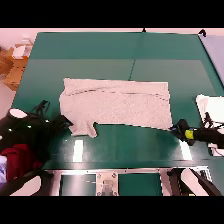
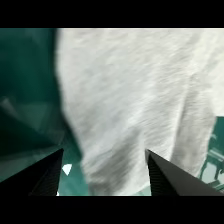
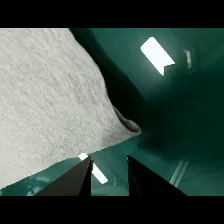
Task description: Fold the shirts.
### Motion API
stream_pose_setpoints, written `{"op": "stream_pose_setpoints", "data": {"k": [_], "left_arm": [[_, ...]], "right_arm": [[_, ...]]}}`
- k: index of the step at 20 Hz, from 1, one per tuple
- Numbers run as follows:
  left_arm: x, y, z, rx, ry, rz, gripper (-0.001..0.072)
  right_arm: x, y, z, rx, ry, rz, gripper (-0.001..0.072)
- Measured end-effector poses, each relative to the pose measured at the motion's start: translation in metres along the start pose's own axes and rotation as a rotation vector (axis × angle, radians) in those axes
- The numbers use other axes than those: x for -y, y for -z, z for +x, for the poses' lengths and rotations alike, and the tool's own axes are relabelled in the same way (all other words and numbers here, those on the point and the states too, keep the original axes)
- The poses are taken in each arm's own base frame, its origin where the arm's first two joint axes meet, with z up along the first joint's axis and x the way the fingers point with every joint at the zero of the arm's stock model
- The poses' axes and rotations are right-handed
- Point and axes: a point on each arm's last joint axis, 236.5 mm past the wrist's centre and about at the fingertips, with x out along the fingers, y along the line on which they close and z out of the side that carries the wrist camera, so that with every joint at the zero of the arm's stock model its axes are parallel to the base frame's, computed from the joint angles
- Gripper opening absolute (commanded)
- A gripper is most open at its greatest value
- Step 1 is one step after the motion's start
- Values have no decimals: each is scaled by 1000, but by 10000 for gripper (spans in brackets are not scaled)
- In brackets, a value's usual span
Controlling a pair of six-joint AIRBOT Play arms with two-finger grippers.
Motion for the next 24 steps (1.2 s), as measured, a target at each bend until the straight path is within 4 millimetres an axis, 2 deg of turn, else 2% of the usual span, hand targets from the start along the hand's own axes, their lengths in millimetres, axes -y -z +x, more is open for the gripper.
{"op": "stream_pose_setpoints", "data": {"k": [1, 2, 3, 4, 5, 6, 7, 8, 11, 14, 17, 21, 24], "left_arm": [[6, -1, 6, 22, 13, -1, 483], [8, -5, 10, 50, 14, 3, 225], [6, -8, 14, 71, 5, 6, 105], [7, -10, 16, 87, 4, 9, 24], [10, -12, 17, 101, 14, 7, 22], [12, -10, 19, 97, 18, 12, 22], [14, -10, 19, 97, 25, 13, 22], [17, -10, 19, 101, 29, 20, 22], [31, -12, 9, 97, 37, 92, 21], [44, -8, -14, 82, 12, 194, 22], [45, 12, -36, 38, -43, 265, 21], [40, 34, -57, -24, -102, 301, 22], [50, 27, -70, 5, -110, 333, 21]], "right_arm": [[-2, 2, 6, 15, -15, 14, 295], [-5, 3, 11, 30, -31, 24, 295], [-7, 3, 15, 47, -39, 28, 295], [-10, 1, 19, 66, -48, 35, 291], [-11, -2, 22, 83, -54, 44, 275], [-12, -6, 24, 101, -57, 54, 202], [-12, -8, 26, 113, -57, 62, 78], [-11, -12, 27, 126, -53, 64, 19], [-16, -17, 27, 139, -58, 36, 18], [-20, -21, 19, 117, -40, -40, 17], [-21, -22, 3, 75, -7, -86, 17], [-18, -17, -19, 23, 55, -124, 17], [-32, -25, -35, 43, 45, -142, 17]]}}
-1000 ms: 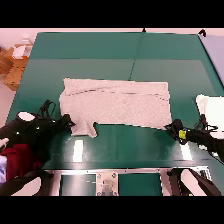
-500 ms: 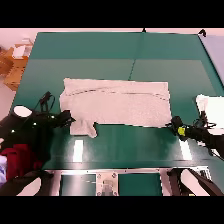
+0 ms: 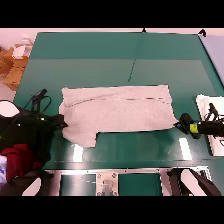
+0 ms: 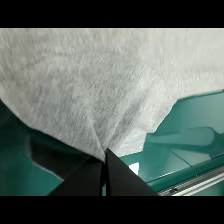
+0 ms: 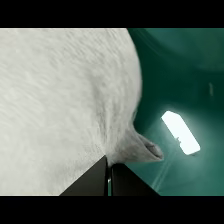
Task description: Fold the shirts.
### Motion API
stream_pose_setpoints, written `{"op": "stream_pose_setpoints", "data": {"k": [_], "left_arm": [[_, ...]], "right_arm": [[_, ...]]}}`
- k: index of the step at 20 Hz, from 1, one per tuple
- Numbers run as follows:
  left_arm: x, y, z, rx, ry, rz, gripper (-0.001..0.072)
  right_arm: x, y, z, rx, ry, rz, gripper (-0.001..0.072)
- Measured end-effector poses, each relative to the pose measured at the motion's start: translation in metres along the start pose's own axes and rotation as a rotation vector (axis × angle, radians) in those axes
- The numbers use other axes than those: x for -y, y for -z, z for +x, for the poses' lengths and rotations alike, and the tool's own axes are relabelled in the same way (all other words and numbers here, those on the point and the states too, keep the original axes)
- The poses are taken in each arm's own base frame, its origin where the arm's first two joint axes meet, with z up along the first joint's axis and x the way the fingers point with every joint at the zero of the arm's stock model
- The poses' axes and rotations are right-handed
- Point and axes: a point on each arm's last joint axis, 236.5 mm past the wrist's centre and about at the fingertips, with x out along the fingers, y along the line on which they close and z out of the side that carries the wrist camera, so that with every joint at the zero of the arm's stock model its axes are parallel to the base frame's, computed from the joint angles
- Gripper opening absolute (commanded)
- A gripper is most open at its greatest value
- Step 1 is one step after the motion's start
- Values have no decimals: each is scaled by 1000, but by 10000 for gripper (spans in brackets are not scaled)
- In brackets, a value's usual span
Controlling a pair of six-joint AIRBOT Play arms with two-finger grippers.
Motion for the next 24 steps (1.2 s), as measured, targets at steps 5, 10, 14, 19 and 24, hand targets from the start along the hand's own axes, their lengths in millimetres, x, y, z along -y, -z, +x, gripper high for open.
{"op": "stream_pose_setpoints", "data": {"k": [5, 10, 14, 19, 24], "left_arm": [[17, -65, -25, 135, -6, 48, 21], [25, -144, -25, 194, -3, 65, 22], [16, -198, 3, 196, -1, 49, 23], [1, -236, 56, 197, 50, 4, 552], [-13, -274, 50, 293, 71, -23, 553]], "right_arm": [[-54, -40, -16, 92, -91, -67, 17], [-110, -95, -1, 126, -146, -125, 17], [-133, -131, 41, 103, -144, -141, 18], [-142, -155, 101, 65, -121, -146, 20], [-147, -184, 97, 81, -134, -210, 499]]}}
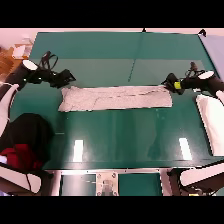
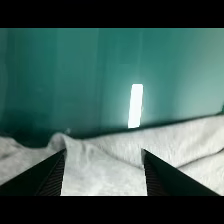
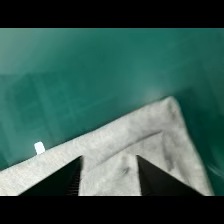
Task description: Fold the shirts.
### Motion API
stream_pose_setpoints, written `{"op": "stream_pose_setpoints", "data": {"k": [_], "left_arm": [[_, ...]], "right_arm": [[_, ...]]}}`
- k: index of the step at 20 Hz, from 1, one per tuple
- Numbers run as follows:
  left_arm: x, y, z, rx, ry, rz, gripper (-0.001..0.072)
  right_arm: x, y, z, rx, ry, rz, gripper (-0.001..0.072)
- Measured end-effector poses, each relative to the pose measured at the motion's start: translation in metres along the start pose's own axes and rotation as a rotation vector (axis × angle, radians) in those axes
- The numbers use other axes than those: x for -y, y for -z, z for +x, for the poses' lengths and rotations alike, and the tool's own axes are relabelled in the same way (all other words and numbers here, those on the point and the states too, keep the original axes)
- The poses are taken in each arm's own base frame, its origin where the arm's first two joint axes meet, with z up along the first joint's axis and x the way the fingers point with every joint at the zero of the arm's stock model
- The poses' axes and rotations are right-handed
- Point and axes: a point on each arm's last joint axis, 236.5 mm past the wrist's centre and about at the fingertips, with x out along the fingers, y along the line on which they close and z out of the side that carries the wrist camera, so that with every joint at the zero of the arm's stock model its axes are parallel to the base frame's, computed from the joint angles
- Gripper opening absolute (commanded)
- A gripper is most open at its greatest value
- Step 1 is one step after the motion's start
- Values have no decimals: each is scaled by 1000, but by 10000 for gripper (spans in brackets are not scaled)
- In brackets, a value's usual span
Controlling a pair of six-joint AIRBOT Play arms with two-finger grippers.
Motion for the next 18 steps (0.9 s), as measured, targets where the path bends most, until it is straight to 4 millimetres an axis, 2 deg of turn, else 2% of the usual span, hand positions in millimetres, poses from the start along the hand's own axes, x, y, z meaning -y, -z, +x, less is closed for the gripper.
{"op": "stream_pose_setpoints", "data": {"k": [3, 5, 9, 11, 12, 13, 14, 15, 17, 18], "left_arm": [[-4, -27, -24, 38, 18, -6, 553], [-3, -36, -38, 39, 32, -11, 553], [9, -30, -45, -6, 68, -13, 553], [20, -25, -42, -26, 88, -5, 552], [28, -21, -40, -41, 101, 3, 552], [35, -16, -37, -53, 108, 16, 552], [43, -12, -33, -63, 116, 30, 551], [53, -8, -29, -72, 125, 45, 540], [74, 2, -19, -90, 143, 81, 105], [85, 7, -14, -93, 153, 102, 26]], "right_arm": [[19, -18, -23, -10, -5, -32, 537], [38, -18, -31, -48, -4, -32, 538], [64, 7, -20, -184, -19, -49, 537], [67, 20, -9, -241, -44, -58, 534], [67, 27, -4, -268, -58, -60, 434], [67, 33, 3, -293, -65, -66, 266], [67, 40, 9, -319, -70, -72, 162], [65, 47, 14, -344, -84, -78, 20], [61, 55, 19, -373, -94, -109, 18], [59, 56, 19, -384, -97, -126, 18]]}}
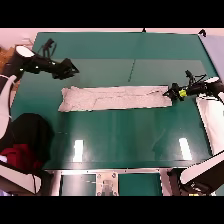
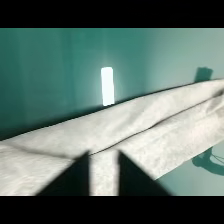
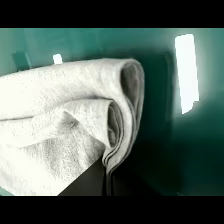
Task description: Fold the shirts.
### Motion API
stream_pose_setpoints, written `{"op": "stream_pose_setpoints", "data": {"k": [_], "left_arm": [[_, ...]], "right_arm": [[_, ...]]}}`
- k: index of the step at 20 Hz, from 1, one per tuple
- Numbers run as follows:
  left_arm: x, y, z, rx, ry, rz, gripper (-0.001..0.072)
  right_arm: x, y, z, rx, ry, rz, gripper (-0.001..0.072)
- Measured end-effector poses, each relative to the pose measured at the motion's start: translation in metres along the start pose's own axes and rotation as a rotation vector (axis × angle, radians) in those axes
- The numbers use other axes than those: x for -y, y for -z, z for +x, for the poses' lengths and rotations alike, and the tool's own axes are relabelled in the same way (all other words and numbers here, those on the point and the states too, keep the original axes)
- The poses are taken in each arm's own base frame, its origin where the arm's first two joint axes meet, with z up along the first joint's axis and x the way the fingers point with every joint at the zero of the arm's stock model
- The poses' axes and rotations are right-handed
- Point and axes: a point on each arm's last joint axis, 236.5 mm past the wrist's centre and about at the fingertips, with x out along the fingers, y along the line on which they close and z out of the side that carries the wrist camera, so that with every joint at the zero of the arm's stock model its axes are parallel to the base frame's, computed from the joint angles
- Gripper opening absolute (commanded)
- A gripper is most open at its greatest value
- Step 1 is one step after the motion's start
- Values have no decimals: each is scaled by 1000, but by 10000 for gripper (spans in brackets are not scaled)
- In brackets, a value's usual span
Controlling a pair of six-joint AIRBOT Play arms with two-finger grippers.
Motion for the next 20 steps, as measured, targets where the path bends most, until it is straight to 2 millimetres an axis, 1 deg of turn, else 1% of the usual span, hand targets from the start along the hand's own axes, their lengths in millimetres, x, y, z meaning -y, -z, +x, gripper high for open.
{"op": "stream_pose_setpoints", "data": {"k": [2, 3, 4, 5, 6, 7, 8, 10, 12, 14, 15, 17, 20], "left_arm": [[21, 6, 15, -3, 13, 49, 22], [33, 9, 24, -5, 22, 74, 22], [44, 14, 34, -10, 32, 96, 22], [57, 20, 45, -11, 41, 120, 22], [70, 27, 58, -20, 51, 143, 22], [83, 36, 72, -28, 62, 163, 22], [95, 47, 89, -37, 70, 186, 23], [116, 69, 124, -50, 84, 216, 22], [133, 93, 158, -60, 105, 219, 22], [144, 111, 186, -59, 129, 184, 22], [148, 121, 200, -68, 141, 162, 22], [158, 136, 219, -79, 169, 128, 22], [170, 150, 243, -88, 197, 101, 22]], "right_arm": [[-8, 0, -5, -21, -7, -35, 17], [-11, 1, -12, -36, 8, -68, 17], [-18, -1, -21, -39, 7, -93, 18], [-35, -4, -36, -30, -15, -122, 18], [-56, -4, -50, -32, -49, -147, 18], [-71, -2, -61, -37, -65, -173, 18], [-88, -1, -75, -28, -86, -196, 18], [-130, 3, -108, 8, -138, -260, 18], [-158, 8, -133, 44, -156, -303, 18], [-182, 16, -155, 76, -173, -346, 18], [-188, 19, -161, 84, -170, -356, 18], [-200, 22, -171, 105, -177, -376, 18], [-209, 27, -176, 110, -182, -394, 18]]}}
